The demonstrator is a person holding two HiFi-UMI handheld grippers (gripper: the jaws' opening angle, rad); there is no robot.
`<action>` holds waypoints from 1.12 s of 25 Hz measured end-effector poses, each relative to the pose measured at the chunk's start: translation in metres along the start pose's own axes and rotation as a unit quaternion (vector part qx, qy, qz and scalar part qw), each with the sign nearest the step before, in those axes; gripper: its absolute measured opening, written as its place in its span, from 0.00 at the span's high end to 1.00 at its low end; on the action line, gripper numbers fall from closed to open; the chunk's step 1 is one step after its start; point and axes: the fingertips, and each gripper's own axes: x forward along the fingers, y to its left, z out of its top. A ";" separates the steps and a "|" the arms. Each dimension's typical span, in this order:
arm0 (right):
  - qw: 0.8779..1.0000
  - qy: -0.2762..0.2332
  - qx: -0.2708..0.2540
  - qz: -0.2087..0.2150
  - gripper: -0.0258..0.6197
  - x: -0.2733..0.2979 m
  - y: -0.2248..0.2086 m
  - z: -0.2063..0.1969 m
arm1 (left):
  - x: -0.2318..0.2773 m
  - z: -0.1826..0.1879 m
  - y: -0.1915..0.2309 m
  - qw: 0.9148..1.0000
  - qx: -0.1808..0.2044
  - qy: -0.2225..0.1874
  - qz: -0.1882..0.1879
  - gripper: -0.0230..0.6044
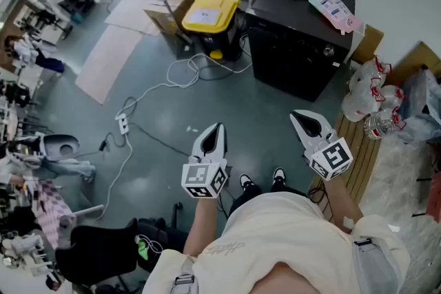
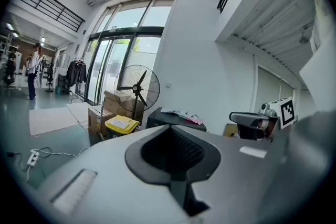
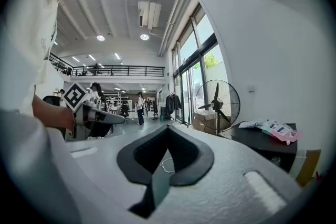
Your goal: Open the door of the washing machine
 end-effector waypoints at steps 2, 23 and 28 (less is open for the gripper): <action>1.000 0.001 -0.006 0.006 0.96 -0.001 0.004 0.003 | -0.003 -0.003 0.001 1.000 -0.005 0.001 0.003 0.93; 1.000 -0.013 -0.012 -0.015 0.96 -0.003 0.021 0.010 | -0.026 -0.002 0.012 1.000 0.009 -0.001 0.004 0.93; 1.000 -0.008 -0.021 -0.021 0.96 0.004 0.030 0.011 | -0.031 -0.002 0.023 1.000 0.008 -0.003 -0.003 0.93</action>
